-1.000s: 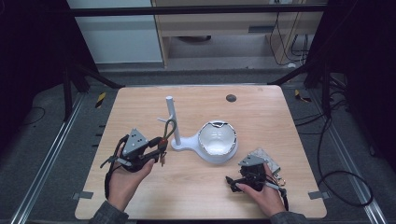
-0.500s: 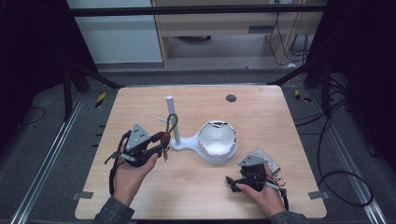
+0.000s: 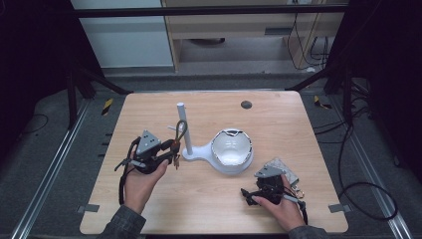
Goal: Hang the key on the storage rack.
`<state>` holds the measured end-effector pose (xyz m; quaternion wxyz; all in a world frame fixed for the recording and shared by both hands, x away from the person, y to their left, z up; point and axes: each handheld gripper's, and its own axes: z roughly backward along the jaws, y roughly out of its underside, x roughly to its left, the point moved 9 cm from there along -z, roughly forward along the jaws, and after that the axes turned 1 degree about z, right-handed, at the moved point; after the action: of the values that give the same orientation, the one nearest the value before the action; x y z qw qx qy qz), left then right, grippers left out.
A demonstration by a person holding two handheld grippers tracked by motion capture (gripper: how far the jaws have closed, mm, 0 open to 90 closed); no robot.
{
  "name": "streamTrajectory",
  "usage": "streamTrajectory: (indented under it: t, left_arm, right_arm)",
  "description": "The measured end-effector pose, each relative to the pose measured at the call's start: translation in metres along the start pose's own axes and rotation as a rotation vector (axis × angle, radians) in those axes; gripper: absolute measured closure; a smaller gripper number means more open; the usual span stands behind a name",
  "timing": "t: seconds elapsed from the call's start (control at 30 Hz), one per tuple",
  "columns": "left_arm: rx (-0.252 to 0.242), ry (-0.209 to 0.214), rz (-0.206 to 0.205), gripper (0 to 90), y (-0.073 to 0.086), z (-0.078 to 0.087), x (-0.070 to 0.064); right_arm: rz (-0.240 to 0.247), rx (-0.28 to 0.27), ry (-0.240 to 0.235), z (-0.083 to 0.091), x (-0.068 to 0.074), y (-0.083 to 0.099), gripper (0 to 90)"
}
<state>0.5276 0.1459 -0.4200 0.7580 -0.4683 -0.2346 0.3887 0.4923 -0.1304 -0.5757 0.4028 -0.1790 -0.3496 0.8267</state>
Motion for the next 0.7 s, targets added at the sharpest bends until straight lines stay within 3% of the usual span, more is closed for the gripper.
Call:
streamTrajectory:
  t: [0.53, 0.7]
  left_arm:
    - [0.012, 0.001, 0.029, 66.0, 0.009, -0.016, 0.004]
    - [0.026, -0.003, 0.014, 66.0, 0.011, -0.017, 0.005]
  right_arm:
    - [0.003, 0.003, -0.001, 0.001, 0.0, 0.001, 0.4]
    - [0.007, 0.003, -0.002, 0.001, 0.0, 0.001, 0.4]
